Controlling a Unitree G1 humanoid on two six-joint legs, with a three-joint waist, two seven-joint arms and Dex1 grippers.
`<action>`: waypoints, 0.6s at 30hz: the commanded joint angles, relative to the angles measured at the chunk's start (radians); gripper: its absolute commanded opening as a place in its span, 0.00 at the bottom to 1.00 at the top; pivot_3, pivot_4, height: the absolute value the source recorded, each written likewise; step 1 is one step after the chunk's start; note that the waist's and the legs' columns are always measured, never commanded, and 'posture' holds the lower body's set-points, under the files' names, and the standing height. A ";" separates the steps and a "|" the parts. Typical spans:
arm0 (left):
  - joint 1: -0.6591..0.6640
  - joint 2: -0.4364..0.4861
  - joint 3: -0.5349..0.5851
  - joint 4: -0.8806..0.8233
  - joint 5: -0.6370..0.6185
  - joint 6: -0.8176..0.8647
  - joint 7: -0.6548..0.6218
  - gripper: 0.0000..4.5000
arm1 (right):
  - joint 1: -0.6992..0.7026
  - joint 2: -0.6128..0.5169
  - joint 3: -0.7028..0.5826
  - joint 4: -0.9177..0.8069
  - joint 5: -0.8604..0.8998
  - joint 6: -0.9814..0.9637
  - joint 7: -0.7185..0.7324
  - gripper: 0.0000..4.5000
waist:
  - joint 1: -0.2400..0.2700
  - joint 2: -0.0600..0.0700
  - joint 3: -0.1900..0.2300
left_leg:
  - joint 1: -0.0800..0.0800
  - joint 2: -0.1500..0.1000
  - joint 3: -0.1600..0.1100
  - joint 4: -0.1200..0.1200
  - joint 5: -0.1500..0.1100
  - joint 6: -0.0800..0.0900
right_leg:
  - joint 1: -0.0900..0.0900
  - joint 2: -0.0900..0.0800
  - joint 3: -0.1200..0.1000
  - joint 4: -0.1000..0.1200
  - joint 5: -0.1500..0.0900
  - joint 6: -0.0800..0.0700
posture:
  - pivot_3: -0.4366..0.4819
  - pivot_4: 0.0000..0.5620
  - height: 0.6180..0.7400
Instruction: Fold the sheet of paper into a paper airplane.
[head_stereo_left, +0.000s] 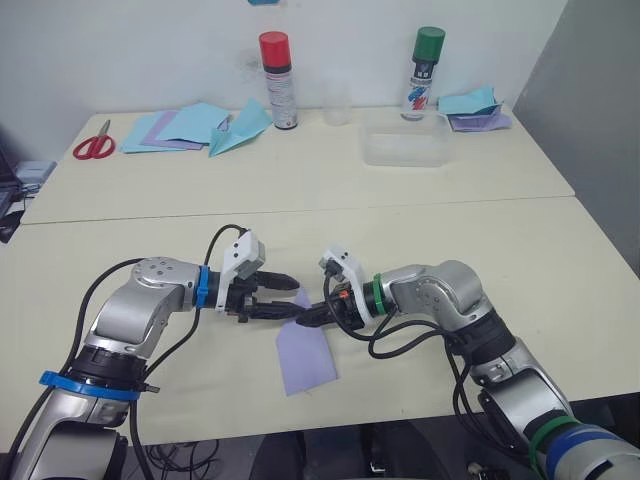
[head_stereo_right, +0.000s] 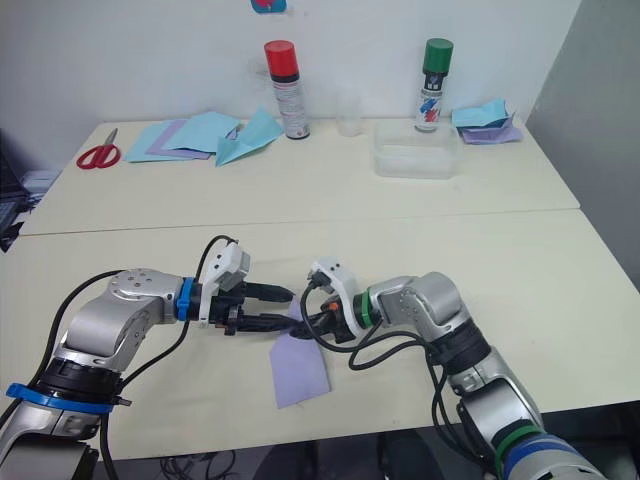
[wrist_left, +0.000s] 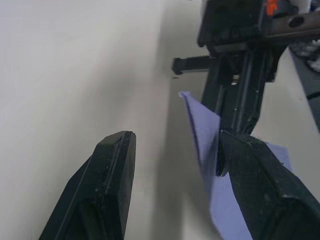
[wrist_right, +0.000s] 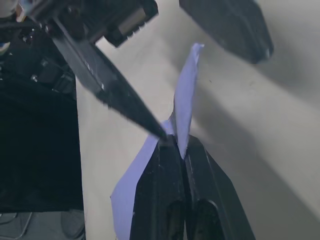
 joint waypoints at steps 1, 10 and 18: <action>-0.016 0.003 -0.006 -0.005 0.002 -0.025 -0.028 0.68 | -0.002 0.000 -0.009 -0.045 0.004 -0.016 0.014 0.00 | 0.000 0.000 0.000 | 0.000 0.000 0.000 0.000 0.000 0.000 | 0.000 0.000 0.000 0.000 0.000 0.000 | 0.48 0.27 1.00; -0.030 -0.027 -0.013 0.027 0.002 -0.049 -0.051 0.24 | 0.018 -0.002 0.005 -0.086 0.009 -0.019 0.019 0.00 | 0.005 0.000 0.000 | 0.000 0.000 0.000 0.001 0.000 0.000 | 0.000 0.000 0.000 0.001 0.000 0.000 | 0.48 0.27 1.00; -0.026 -0.025 -0.002 0.018 -0.008 -0.034 -0.058 0.00 | 0.027 0.007 0.005 -0.093 0.000 -0.019 0.017 0.00 | 0.006 0.000 0.000 | 0.000 0.000 0.000 0.003 0.000 0.000 | 0.000 0.000 0.000 0.002 0.000 0.000 | 0.48 0.27 1.00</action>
